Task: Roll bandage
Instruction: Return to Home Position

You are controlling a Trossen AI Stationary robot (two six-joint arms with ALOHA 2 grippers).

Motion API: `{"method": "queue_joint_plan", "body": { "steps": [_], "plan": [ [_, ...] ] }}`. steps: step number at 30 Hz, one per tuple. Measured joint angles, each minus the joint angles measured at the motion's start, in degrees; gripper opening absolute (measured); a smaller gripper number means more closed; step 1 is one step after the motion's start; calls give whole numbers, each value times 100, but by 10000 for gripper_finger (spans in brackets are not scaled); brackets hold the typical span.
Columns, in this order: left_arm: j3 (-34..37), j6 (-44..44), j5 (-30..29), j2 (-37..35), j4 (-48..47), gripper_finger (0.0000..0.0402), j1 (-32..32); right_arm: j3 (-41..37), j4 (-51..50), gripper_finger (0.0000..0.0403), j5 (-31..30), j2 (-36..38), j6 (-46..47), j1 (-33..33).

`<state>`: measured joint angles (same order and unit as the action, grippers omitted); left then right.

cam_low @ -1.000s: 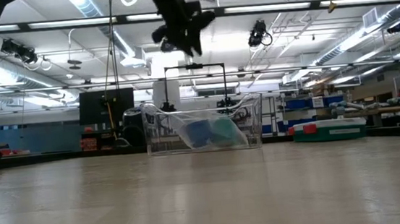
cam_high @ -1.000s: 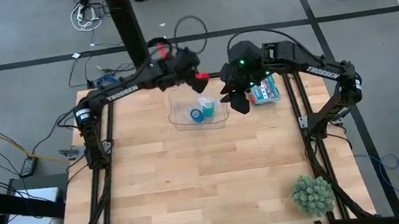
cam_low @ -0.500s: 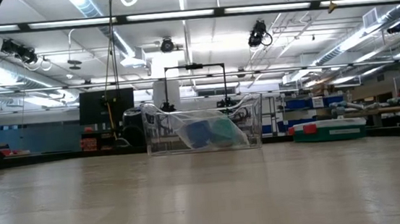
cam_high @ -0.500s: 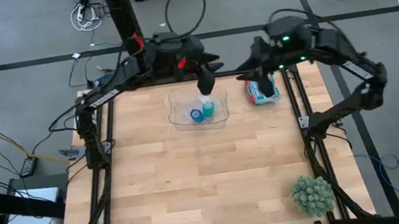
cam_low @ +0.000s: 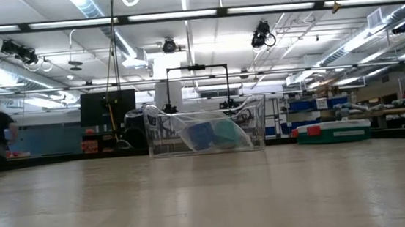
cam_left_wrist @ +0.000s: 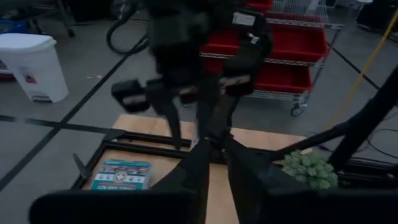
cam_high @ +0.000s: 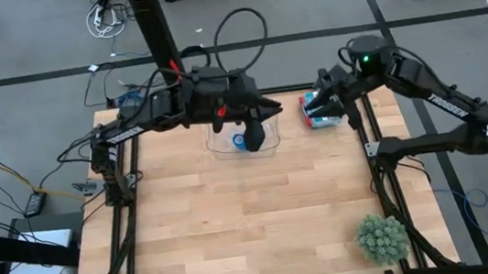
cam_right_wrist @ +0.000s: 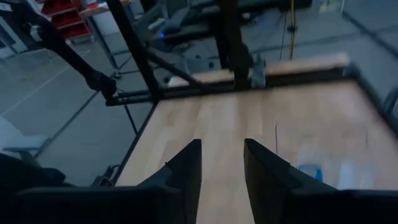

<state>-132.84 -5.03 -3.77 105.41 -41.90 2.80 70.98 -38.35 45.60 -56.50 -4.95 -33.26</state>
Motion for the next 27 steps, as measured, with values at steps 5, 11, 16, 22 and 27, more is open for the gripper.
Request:
{"method": "queue_joint_plan", "body": {
  "steps": [5, 11, 16, 22, 27],
  "plan": [
    [0, -42, 89, 28, -193, 37, -35, -715, 125, 101, 60, 351, 230, -164],
    [2, -294, 186, 122, -807, 20, -31, -898, 127, 94, 32, 476, 248, -183],
    [4, -440, 172, 118, -1164, 10, -87, -900, 101, 34, 7, 473, 841, -174],
    [4, -121, 304, 118, -1206, 10, -229, -901, -16, 5, -705, 473, 497, -165],
    [4, -124, 264, 118, -1006, 11, -229, -905, 14, 4, -1049, 465, 487, -167]
  ]
}}
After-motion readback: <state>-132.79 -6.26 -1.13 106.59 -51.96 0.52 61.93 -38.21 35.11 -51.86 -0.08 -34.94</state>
